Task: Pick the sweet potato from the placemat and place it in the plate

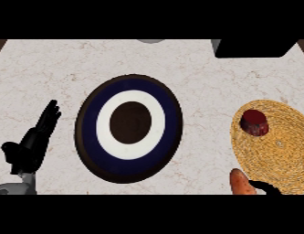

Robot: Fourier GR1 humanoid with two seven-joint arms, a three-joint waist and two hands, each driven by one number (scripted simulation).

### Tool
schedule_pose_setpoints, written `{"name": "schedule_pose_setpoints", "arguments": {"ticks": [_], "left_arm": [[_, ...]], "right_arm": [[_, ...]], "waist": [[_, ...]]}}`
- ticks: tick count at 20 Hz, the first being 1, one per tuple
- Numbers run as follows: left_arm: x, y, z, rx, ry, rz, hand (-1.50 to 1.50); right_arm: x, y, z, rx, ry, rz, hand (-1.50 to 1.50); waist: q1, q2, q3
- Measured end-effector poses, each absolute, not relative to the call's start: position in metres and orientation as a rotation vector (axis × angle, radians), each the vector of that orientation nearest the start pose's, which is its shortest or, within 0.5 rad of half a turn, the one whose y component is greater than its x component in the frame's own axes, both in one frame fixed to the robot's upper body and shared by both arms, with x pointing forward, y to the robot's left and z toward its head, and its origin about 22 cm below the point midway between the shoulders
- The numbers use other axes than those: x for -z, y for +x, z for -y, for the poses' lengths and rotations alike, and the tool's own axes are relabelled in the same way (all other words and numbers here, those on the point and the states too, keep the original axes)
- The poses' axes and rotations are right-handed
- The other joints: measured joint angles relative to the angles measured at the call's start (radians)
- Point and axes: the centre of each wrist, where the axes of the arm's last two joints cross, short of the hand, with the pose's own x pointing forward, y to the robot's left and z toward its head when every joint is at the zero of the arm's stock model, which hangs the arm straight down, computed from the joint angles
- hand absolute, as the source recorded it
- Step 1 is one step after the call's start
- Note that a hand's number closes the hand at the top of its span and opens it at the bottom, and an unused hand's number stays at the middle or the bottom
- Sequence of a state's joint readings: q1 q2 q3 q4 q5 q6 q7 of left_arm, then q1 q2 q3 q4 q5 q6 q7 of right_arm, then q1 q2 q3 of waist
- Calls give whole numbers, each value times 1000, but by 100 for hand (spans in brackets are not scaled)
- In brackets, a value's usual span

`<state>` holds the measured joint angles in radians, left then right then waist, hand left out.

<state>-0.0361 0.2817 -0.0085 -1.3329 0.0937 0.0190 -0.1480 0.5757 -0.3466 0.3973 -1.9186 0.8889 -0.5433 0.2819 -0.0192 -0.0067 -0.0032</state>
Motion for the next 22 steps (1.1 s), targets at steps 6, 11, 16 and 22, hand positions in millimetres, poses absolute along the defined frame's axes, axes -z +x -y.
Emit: {"name": "schedule_pose_setpoints", "arguments": {"ticks": [6, 11, 16, 22], "left_arm": [[24, 248, -312, 128, 164, 1507, 0], [25, 252, -302, 135, 168, 1514, 0], [22, 251, -304, 137, 166, 1519, 0], [21, 251, -303, 145, 156, 1521, 0]], "right_arm": [[-38, 57, 226, -537, -1047, 1450, 150], [-69, 54, 211, -448, -1126, 1599, 150], [-85, 59, 195, -415, -1121, 1668, 150], [-105, 78, 166, -413, -1093, 1706, 150]], "waist": [[1, 2, 2], [3, 3, 2], [11, 5, 2], [19, 7, 2]]}}
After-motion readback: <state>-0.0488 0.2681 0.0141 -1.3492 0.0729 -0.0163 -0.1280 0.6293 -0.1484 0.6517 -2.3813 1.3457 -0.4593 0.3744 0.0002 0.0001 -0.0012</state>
